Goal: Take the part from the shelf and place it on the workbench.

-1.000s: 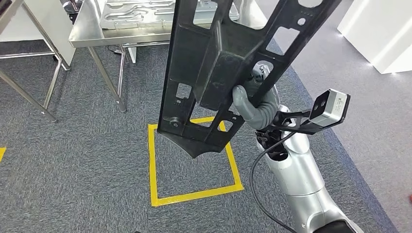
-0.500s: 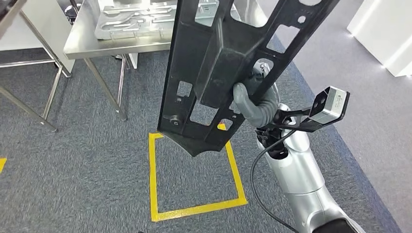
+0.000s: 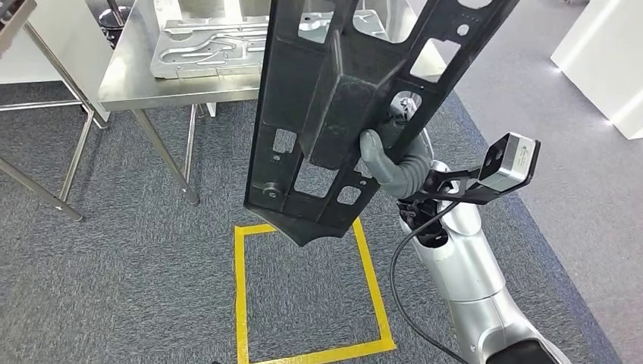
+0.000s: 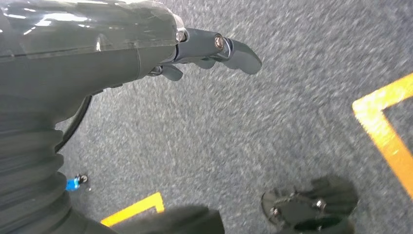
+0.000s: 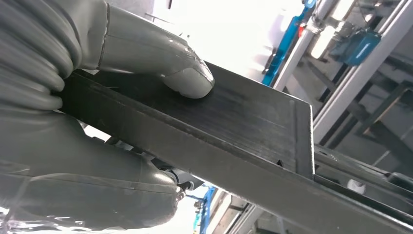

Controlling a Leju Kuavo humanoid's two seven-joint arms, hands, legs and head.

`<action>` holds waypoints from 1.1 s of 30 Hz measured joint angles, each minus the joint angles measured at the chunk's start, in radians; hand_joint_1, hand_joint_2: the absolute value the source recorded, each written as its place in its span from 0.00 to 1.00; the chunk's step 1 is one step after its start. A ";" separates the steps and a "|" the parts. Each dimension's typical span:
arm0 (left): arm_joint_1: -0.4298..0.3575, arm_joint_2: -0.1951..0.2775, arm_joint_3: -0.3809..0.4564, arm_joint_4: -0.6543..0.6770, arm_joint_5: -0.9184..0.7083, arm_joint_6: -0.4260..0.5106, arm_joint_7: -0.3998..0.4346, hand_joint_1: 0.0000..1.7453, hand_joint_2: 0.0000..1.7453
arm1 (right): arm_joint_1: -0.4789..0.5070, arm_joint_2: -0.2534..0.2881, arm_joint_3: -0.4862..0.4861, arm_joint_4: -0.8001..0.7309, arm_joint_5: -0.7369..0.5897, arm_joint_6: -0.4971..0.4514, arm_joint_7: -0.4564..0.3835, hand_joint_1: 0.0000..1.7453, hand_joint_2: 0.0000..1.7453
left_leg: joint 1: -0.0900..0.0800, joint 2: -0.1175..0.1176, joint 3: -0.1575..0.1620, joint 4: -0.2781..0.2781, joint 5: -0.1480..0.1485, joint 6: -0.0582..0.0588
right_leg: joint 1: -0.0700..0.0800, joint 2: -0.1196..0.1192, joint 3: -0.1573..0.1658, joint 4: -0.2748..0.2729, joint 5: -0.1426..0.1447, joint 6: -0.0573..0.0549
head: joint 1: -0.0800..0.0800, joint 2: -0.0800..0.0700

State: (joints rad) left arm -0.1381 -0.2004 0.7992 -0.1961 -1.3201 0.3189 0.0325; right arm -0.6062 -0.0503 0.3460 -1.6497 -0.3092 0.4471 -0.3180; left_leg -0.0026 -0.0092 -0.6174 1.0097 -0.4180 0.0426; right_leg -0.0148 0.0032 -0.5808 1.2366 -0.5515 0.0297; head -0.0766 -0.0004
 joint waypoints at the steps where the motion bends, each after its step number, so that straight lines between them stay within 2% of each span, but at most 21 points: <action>1: 0.000 0.000 0.000 0.000 -0.001 0.000 0.000 0.00 1.00 | 0.002 -0.001 0.000 0.000 0.000 -0.002 0.000 0.99 1.00 | -0.001 -0.001 0.015 -0.001 -0.013 0.001 | 0.000 0.000 -0.044 0.043 -0.033 0.002 | 0.000 0.000; 3: 0.001 0.001 0.000 0.000 -0.001 -0.001 0.000 0.00 1.00 | 0.008 -0.003 -0.001 0.000 0.002 -0.008 0.004 0.99 1.00 | -0.001 -0.005 0.051 -0.002 -0.041 0.001 | 0.000 0.000 -0.107 0.065 -0.094 0.004 | 0.000 0.000; 4: 0.001 0.001 0.000 0.000 -0.002 -0.002 0.000 0.00 1.00 | 0.010 -0.004 -0.001 0.000 0.005 -0.011 0.006 0.99 1.00 | -0.001 -0.007 0.071 -0.002 -0.057 0.000 | 0.000 0.000 -0.121 0.040 -0.097 0.004 | 0.000 0.000; 5: 0.001 0.001 0.000 0.000 -0.002 -0.002 0.000 0.00 1.00 | 0.012 -0.005 -0.002 0.000 0.009 -0.013 0.008 0.99 1.00 | -0.001 -0.008 0.093 -0.002 -0.073 -0.003 | -0.001 -0.001 -0.124 -0.007 -0.067 0.003 | 0.000 0.000; 8: 0.001 0.001 0.000 0.000 -0.002 -0.003 -0.001 0.00 1.00 | 0.018 -0.015 -0.004 -0.001 0.023 -0.023 0.015 0.99 1.00 | -0.003 -0.011 0.142 -0.003 -0.121 -0.014 | 0.002 -0.004 -0.113 -0.170 0.127 -0.006 | 0.001 0.000; 9: 0.000 0.001 0.000 0.000 -0.002 -0.003 -0.001 0.00 1.00 | 0.019 -0.018 -0.004 -0.002 0.025 -0.025 0.016 0.99 1.00 | -0.004 -0.012 0.155 -0.004 -0.131 -0.019 | 0.004 -0.004 -0.108 -0.195 0.161 -0.013 | 0.001 0.000; 12: -0.003 0.003 0.000 0.000 -0.003 -0.004 -0.002 0.00 1.00 | 0.017 -0.021 -0.007 -0.012 0.028 -0.027 0.018 0.99 1.00 | -0.002 -0.010 0.167 0.025 -0.128 -0.035 | 0.007 0.002 -0.080 -0.210 0.153 -0.038 | 0.001 0.000; 14: -0.005 0.003 0.000 0.000 -0.004 -0.004 -0.002 0.00 1.00 | 0.015 -0.022 -0.007 -0.016 0.028 -0.027 0.016 0.99 1.00 | 0.000 -0.005 0.124 0.111 -0.133 -0.043 | 0.007 0.003 -0.053 -0.212 0.139 -0.050 | 0.000 0.000; 16: -0.005 0.003 0.000 0.000 -0.004 -0.004 -0.002 0.00 1.00 | 0.016 -0.023 -0.008 -0.017 0.033 -0.026 0.017 0.99 1.00 | 0.002 -0.001 0.037 0.234 -0.178 -0.050 | 0.009 0.004 -0.031 -0.212 0.117 -0.055 | 0.000 0.000; 17: -0.004 0.003 0.000 0.000 -0.005 -0.005 -0.002 0.00 1.00 | 0.016 -0.023 -0.008 -0.017 0.039 -0.026 0.019 0.99 1.00 | 0.002 0.000 -0.005 0.277 -0.209 -0.050 | 0.011 0.004 -0.019 -0.212 0.107 -0.057 | 0.000 0.000; 18: -0.002 0.003 0.000 0.000 -0.006 -0.005 -0.003 0.00 1.00 | 0.016 -0.024 -0.008 -0.017 0.046 -0.027 0.022 0.99 1.00 | 0.001 0.000 -0.036 0.292 -0.230 -0.047 | 0.013 0.004 -0.007 -0.212 0.095 -0.058 | 0.000 0.000; 19: -0.002 0.003 0.000 0.000 -0.007 -0.006 -0.004 0.00 1.00 | 0.014 -0.026 -0.008 -0.017 0.054 -0.028 0.026 0.99 1.00 | -0.001 0.001 -0.051 0.276 -0.230 -0.041 | 0.016 0.005 0.007 -0.212 0.084 -0.059 | 0.000 0.000; 20: -0.001 0.004 0.000 0.000 -0.007 -0.007 -0.004 0.00 1.00 | 0.011 -0.028 -0.008 -0.017 0.059 -0.028 0.030 0.99 1.00 | -0.005 0.001 -0.053 0.231 -0.205 -0.032 | 0.018 0.004 0.021 -0.213 0.074 -0.059 | 0.000 0.000; 22: 0.004 0.008 0.000 0.000 -0.004 -0.008 -0.006 0.00 1.00 | -0.002 -0.034 -0.009 -0.016 0.065 -0.027 0.042 0.99 1.00 | -0.022 0.003 -0.034 0.101 -0.087 -0.008 | 0.019 0.004 0.045 -0.215 0.054 -0.059 | 0.000 0.000; 24: 0.009 0.014 0.000 0.000 0.005 -0.008 -0.009 0.00 1.00 | -0.023 -0.043 -0.013 -0.011 0.063 -0.024 0.058 0.99 1.00 | -0.036 0.004 -0.015 0.015 0.000 0.007 | 0.015 0.006 0.060 -0.224 0.043 -0.052 | 0.000 0.000; 25: 0.010 0.016 0.000 0.000 0.008 -0.007 -0.013 0.00 1.00 | -0.038 -0.048 -0.016 -0.005 0.059 -0.021 0.069 0.99 1.00 | -0.039 0.003 -0.008 -0.004 0.013 0.010 | 0.014 0.007 0.064 -0.224 0.047 -0.045 | 0.000 0.000; 26: 0.009 0.016 0.000 0.000 0.011 -0.006 -0.015 0.00 1.00 | -0.055 -0.054 -0.020 0.002 0.053 -0.018 0.079 0.99 1.00 | -0.039 0.003 0.004 -0.019 0.010 0.014 | 0.013 0.008 0.066 -0.222 0.055 -0.038 | 0.000 0.000; 28: 0.012 0.016 0.000 0.000 0.017 -0.004 -0.019 0.00 1.00 | -0.101 -0.063 -0.025 0.022 0.039 -0.010 0.097 0.99 1.00 | -0.035 0.002 0.037 -0.048 0.012 0.019 | 0.012 0.006 0.049 -0.176 0.073 -0.030 | 0.000 0.000; 30: 0.012 0.016 0.001 0.000 0.021 -0.002 -0.019 0.00 1.00 | -0.147 -0.073 -0.028 0.047 0.026 -0.003 0.107 0.99 1.00 | -0.030 0.003 0.069 -0.063 0.003 0.019 | 0.010 0.006 -0.011 -0.078 0.063 -0.026 | 0.000 0.000; 32: 0.011 0.016 0.001 0.000 0.024 -0.002 -0.019 0.00 1.00 | -0.179 -0.081 -0.028 0.078 0.006 0.009 0.116 0.99 1.00 | -0.027 0.001 0.093 -0.064 -0.017 0.017 | 0.005 0.006 -0.093 0.018 0.012 -0.017 | 0.000 0.000; 33: 0.013 0.016 0.001 0.000 0.026 -0.003 -0.018 0.00 1.00 | -0.190 -0.084 -0.029 0.095 -0.006 0.017 0.121 0.99 1.00 | -0.025 0.000 0.108 -0.064 -0.030 0.015 | 0.001 0.005 -0.123 0.036 -0.014 -0.010 | 0.000 0.000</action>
State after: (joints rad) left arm -0.1256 -0.1844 0.8003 -0.1961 -1.2939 0.3162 0.0143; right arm -0.7966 -0.1343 0.3174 -1.5544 -0.3151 0.4639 -0.1968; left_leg -0.0274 -0.0094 -0.5099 0.9457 -0.4481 0.0575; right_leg -0.0134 0.0083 -0.7038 1.2727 -0.5660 0.0195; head -0.0763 -0.0004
